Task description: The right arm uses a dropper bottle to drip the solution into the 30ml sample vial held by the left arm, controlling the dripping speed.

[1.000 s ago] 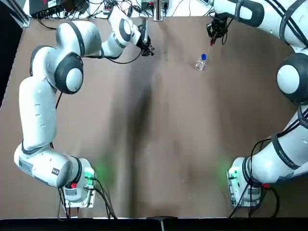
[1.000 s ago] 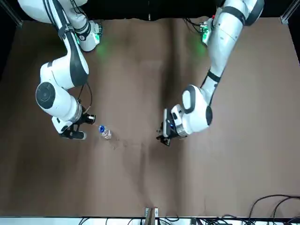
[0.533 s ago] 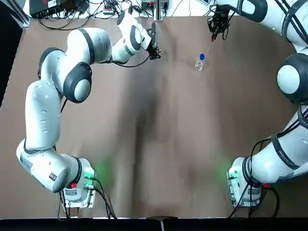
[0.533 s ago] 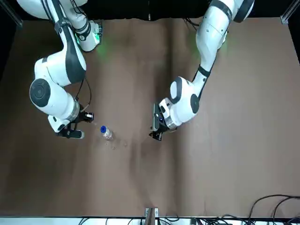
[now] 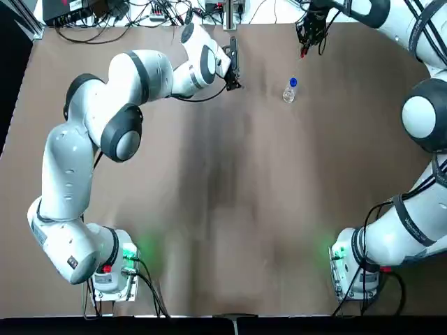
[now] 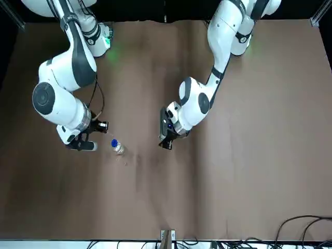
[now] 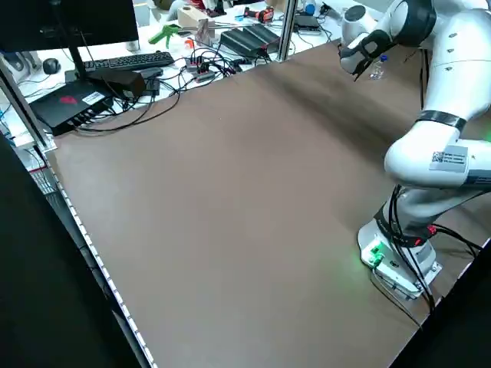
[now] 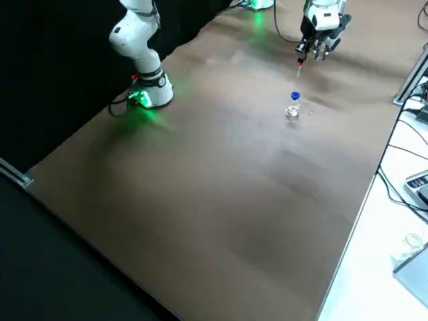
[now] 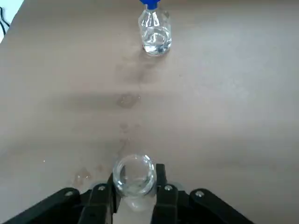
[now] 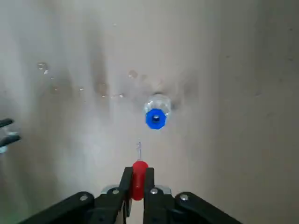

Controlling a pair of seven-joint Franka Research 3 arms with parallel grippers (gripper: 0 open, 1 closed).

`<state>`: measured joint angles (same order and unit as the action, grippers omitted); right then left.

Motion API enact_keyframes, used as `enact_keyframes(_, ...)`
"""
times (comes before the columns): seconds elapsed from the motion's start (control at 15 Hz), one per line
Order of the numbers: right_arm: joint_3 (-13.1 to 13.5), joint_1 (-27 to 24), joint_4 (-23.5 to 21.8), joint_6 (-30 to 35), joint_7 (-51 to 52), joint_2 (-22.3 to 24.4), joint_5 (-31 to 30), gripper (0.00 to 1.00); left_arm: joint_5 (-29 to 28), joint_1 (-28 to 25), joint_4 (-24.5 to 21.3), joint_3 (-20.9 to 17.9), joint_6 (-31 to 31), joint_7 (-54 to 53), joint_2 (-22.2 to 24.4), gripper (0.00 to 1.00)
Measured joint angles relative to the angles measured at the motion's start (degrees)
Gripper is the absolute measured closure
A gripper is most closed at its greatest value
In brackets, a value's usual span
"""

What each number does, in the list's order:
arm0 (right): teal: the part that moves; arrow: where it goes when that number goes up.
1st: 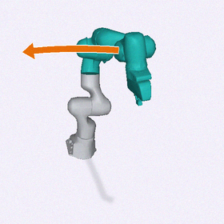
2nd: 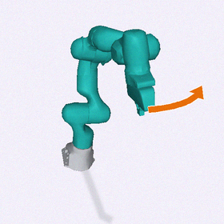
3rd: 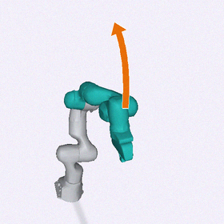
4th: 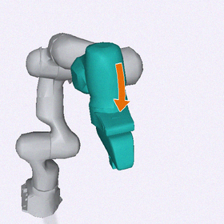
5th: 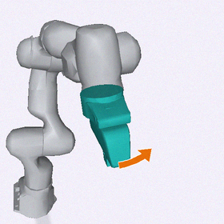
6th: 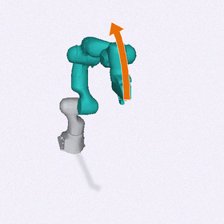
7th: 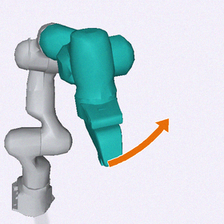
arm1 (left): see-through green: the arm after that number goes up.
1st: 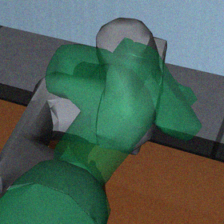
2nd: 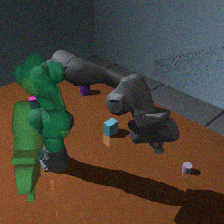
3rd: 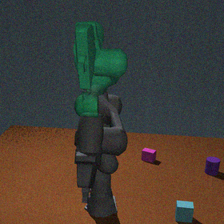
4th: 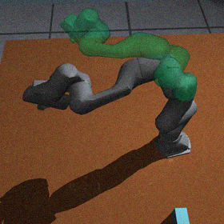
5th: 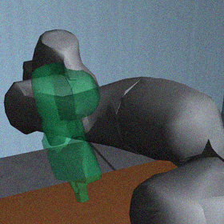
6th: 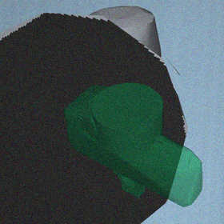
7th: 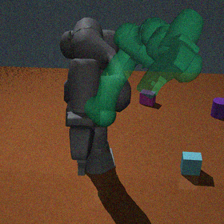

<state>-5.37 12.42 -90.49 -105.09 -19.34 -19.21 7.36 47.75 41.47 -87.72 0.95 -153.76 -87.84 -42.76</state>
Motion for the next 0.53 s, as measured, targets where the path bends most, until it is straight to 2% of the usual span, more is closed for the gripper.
enact_keyframes(0.2,-0.3,0.7,1.1,0.0,0.0,0.4,3.9,0.86,-0.3,1.9,0.1,-0.1,-2.4,0.6,0.0,0.69)
enact_keyframes(0.53,-0.5,2.6,1.8,0.0,-0.2,1.0,9.4,0.86,-0.3,2.9,0.1,-0.5,-3.1,1.6,0.0,0.69)
